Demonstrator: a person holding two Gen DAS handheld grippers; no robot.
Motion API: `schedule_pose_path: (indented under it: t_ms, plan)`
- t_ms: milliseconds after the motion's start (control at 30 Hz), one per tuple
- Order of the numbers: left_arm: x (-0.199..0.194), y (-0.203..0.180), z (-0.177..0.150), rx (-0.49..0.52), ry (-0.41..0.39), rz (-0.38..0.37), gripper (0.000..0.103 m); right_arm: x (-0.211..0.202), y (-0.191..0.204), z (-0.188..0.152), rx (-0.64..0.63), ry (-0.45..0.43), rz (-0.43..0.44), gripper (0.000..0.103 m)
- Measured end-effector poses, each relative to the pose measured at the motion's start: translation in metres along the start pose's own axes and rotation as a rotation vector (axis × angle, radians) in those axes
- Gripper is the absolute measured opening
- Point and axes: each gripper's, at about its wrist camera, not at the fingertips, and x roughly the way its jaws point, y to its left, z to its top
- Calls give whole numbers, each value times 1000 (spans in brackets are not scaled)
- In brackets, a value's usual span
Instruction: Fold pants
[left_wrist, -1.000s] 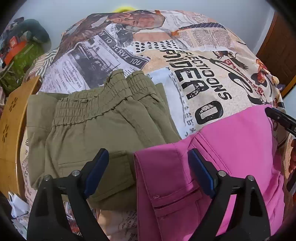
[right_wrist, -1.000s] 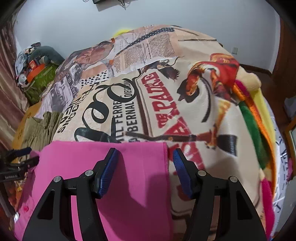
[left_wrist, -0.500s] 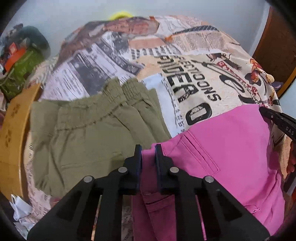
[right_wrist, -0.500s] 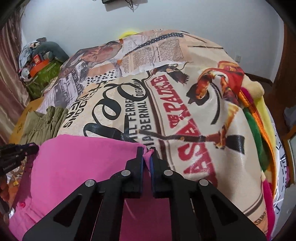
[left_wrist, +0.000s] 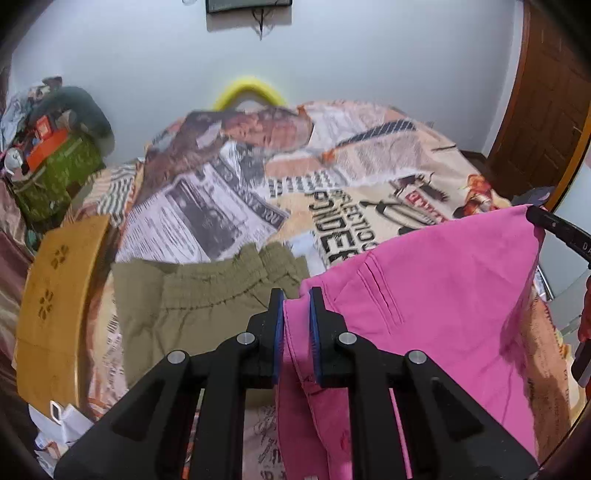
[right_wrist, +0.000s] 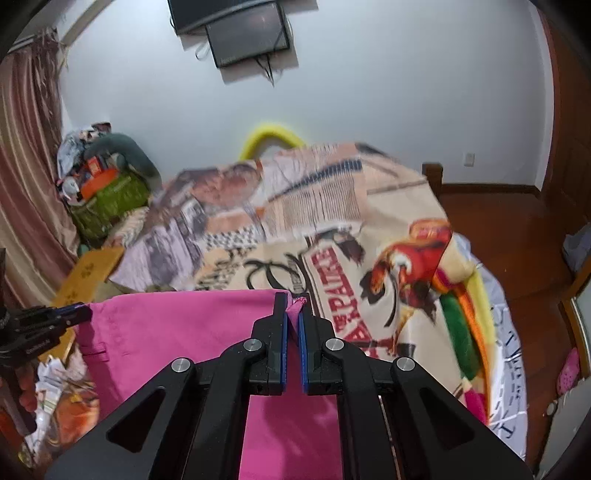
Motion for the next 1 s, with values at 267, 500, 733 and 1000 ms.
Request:
schedule_pose_path:
  t_ms: [267, 500, 733, 1000]
  plan:
    - [-50, -11, -14, 48, -40, 6, 13, -44, 11, -10, -19, -20, 12, 4]
    - [-80, -22, -41, 85, -44, -3, 13, -80, 13, -35, -9, 1, 14, 4]
    - [-100, -27, -68, 105, -28, -19, 13, -108, 20, -61, -17, 25, 7, 4]
    - [-121, -30, -111, 122, -12, -33, 13, -131, 25, -102, -27, 72, 6, 4]
